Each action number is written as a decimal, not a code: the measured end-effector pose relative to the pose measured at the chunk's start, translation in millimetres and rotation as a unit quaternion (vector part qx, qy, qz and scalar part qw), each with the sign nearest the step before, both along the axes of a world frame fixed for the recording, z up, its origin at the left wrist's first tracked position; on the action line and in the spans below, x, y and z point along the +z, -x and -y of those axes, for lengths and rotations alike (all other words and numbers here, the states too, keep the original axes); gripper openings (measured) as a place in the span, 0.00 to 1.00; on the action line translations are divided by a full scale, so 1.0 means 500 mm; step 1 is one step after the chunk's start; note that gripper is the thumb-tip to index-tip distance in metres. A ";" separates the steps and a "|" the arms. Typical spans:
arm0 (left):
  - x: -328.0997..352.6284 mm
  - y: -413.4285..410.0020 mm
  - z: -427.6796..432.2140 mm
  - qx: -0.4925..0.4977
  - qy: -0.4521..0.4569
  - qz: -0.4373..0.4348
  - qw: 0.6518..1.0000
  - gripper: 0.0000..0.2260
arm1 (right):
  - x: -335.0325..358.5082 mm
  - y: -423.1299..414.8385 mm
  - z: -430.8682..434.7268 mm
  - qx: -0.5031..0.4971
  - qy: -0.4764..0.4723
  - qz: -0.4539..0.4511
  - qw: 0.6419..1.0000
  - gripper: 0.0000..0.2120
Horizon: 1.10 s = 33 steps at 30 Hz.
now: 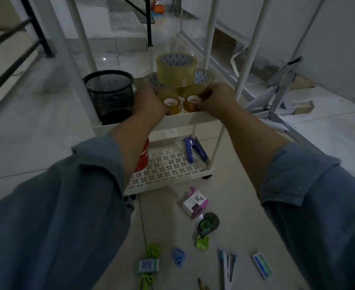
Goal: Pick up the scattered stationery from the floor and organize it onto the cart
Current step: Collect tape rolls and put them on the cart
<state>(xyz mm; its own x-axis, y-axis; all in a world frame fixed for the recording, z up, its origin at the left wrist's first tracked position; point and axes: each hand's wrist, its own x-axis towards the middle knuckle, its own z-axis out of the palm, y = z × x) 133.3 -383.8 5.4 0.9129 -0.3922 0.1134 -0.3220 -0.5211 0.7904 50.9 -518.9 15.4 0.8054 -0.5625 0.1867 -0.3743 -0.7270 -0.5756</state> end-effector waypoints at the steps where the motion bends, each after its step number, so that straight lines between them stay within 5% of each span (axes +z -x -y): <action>1: -0.003 0.000 0.001 0.007 0.005 0.004 1.000 0.28 | -0.002 0.001 -0.001 -0.001 0.003 0.001 1.000 0.20; 15: -0.012 -0.006 0.009 0.016 0.011 0.005 1.000 0.28 | 0.009 0.001 -0.021 -0.034 0.026 0.015 0.999 0.22; 23: -0.011 -0.001 0.009 0.030 -0.022 0.019 0.999 0.20 | -0.008 -0.016 -0.008 -0.050 0.018 0.029 0.998 0.13; 30: -0.014 -0.004 0.013 0.035 -0.043 0.043 0.998 0.17 | -0.011 -0.004 -0.007 -0.034 0.021 0.049 0.998 0.16; 33: -0.020 -0.012 0.013 0.044 -0.038 0.057 0.997 0.12 | -0.023 0.000 -0.006 -0.038 -0.025 0.114 0.992 0.14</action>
